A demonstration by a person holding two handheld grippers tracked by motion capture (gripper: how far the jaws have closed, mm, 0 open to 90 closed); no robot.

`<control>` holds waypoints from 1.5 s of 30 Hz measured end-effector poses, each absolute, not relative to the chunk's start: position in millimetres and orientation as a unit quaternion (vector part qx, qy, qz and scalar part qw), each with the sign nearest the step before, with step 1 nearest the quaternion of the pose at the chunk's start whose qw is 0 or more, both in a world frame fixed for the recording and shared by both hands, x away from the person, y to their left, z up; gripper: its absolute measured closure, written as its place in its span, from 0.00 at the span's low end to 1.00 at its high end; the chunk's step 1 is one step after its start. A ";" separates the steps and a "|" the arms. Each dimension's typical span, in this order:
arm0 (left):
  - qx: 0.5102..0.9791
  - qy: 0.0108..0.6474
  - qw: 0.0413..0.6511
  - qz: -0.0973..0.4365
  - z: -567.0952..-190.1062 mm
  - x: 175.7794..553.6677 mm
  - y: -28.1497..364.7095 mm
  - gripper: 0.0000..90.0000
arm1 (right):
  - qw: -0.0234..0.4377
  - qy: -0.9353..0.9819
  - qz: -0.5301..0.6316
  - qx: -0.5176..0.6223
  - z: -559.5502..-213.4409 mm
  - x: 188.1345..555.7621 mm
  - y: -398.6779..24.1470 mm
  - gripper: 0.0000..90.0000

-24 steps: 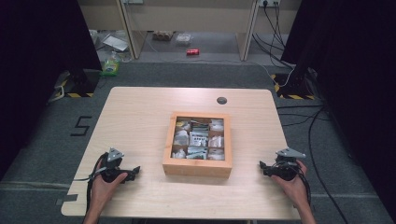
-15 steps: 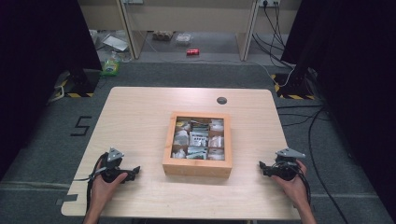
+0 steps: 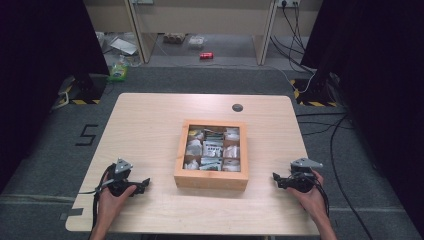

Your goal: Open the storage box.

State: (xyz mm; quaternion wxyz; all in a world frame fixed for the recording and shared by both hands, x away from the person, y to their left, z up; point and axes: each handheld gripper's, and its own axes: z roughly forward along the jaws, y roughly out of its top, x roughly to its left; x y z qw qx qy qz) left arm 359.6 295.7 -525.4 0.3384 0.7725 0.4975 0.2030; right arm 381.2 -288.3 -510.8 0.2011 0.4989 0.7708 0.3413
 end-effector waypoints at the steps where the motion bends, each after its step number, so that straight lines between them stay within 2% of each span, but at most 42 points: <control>1: 0.772 0.497 0.338 0.203 -525.4 359.6 295.7 0.00 | 0.201 0.771 0.341 0.499 -510.8 381.2 -288.3 0.20; 11: 0.773 0.497 0.339 0.203 -525.4 359.5 295.7 0.00 | 0.200 0.780 0.358 0.473 -501.5 377.7 -270.2 0.20; 18: 0.773 0.497 0.339 0.203 -525.4 359.5 295.7 0.00 | 0.183 0.793 0.373 0.446 -492.8 368.5 -251.9 0.21; 34: 0.772 0.497 0.339 0.203 -525.4 359.5 295.7 0.00 | 0.169 0.799 0.400 0.415 -491.6 327.9 -242.3 0.21; 45: 0.773 0.497 0.339 0.203 -525.4 359.5 295.7 0.00 | 0.166 0.809 0.406 0.391 -491.9 324.0 -223.0 0.23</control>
